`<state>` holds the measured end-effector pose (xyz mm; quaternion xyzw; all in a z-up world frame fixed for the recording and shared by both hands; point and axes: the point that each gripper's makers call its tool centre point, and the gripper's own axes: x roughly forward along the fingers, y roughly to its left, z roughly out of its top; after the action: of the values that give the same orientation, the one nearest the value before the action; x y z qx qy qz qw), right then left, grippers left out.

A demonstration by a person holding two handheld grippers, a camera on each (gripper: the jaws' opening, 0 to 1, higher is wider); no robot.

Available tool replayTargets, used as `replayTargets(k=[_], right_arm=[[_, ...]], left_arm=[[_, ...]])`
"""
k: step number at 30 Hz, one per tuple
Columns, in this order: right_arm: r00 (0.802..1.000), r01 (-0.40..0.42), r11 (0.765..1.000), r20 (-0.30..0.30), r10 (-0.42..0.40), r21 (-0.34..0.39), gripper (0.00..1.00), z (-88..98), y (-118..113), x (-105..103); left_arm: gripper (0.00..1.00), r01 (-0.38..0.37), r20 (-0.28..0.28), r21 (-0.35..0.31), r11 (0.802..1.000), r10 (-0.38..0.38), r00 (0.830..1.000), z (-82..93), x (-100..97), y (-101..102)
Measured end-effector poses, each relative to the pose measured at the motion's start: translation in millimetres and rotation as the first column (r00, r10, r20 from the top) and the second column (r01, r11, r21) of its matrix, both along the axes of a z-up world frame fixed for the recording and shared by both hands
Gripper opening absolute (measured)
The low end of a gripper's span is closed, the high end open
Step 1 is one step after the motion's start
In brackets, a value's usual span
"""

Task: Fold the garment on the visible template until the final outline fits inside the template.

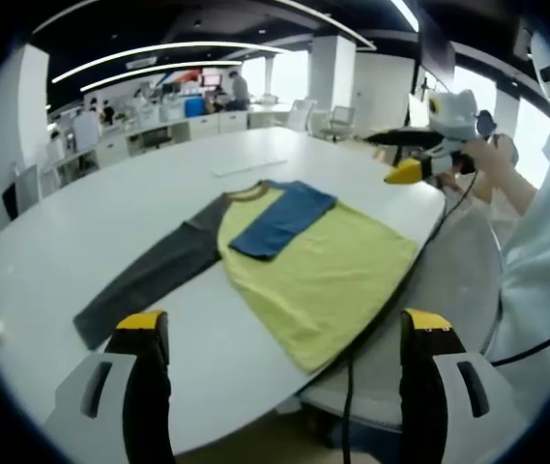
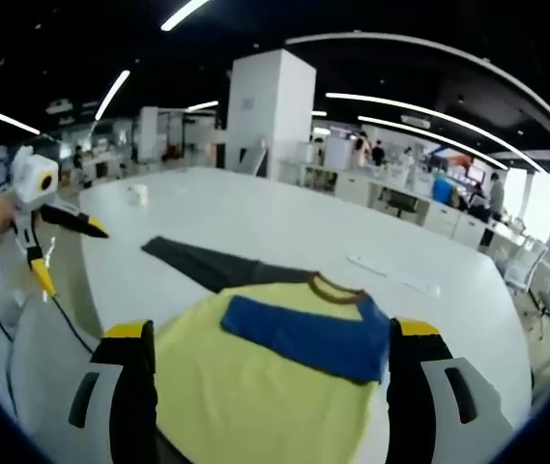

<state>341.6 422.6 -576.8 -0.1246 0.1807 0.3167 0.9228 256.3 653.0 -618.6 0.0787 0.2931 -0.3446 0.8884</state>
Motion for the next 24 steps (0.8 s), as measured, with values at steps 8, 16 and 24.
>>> replayTargets(k=[8, 16, 24], right_arm=[[1.000, 0.012, 1.000, -0.019, -0.012, -0.015, 1.00, -6.2, -5, -11], [0.998, 0.029, 1.000, -0.048, -0.029, -0.008, 1.00, -12.6, -9, -19], [0.997, 0.037, 0.999, -0.060, -0.038, -0.010, 1.00, -13.0, -16, -25]], left_arm=[[0.96, -0.007, -0.006, 0.005, 1.000, 0.007, 1.000, -2.0, 1.3, 3], [0.96, 0.000, -0.002, 0.003, 1.000, 0.000, 1.000, 0.4, 4.8, 2], [0.96, 0.005, -0.005, 0.014, 1.000, -0.005, 1.000, 1.0, 8.9, 3]])
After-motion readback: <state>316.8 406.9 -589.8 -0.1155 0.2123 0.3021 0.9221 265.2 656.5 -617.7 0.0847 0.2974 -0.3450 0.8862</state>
